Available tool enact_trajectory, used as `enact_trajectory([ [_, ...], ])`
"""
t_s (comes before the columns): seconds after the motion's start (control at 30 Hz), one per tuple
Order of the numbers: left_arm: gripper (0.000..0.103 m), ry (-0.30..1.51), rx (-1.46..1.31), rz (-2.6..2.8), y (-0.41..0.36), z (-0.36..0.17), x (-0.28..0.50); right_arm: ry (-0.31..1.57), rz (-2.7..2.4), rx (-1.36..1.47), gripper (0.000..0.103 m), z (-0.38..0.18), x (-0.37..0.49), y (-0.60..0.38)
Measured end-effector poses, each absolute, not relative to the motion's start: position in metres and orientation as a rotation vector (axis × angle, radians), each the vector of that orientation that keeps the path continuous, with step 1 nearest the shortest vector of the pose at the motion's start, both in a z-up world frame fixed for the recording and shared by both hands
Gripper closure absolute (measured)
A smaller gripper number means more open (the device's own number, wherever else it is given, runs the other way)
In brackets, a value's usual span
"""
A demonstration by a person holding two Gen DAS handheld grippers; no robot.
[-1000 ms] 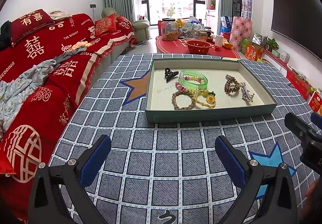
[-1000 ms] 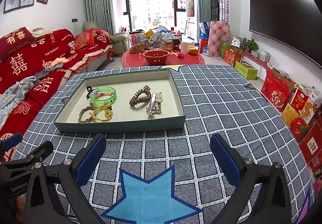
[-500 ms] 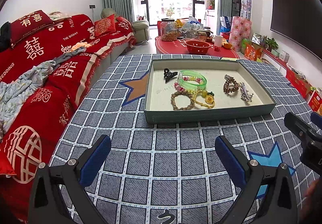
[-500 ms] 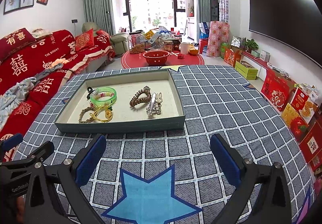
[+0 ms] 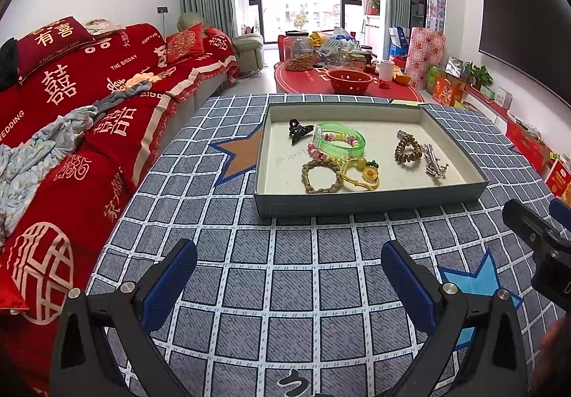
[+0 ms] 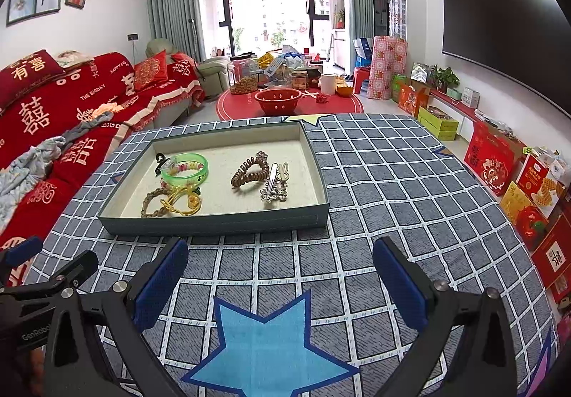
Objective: Organize jewelry
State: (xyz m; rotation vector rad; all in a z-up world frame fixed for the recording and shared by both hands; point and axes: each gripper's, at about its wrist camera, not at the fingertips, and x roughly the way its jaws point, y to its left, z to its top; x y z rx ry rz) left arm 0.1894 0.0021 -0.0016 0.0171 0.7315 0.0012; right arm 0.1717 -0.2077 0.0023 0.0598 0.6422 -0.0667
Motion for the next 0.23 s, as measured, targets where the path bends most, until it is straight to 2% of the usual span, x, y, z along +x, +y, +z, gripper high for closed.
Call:
enact_trajectory([
  [0.23, 0.0, 0.723, 0.03, -0.005, 0.0021, 0.0009, 0.187, 0.646, -0.067, 0.06, 0.0, 0.0021, 0.1714, -0.2067],
])
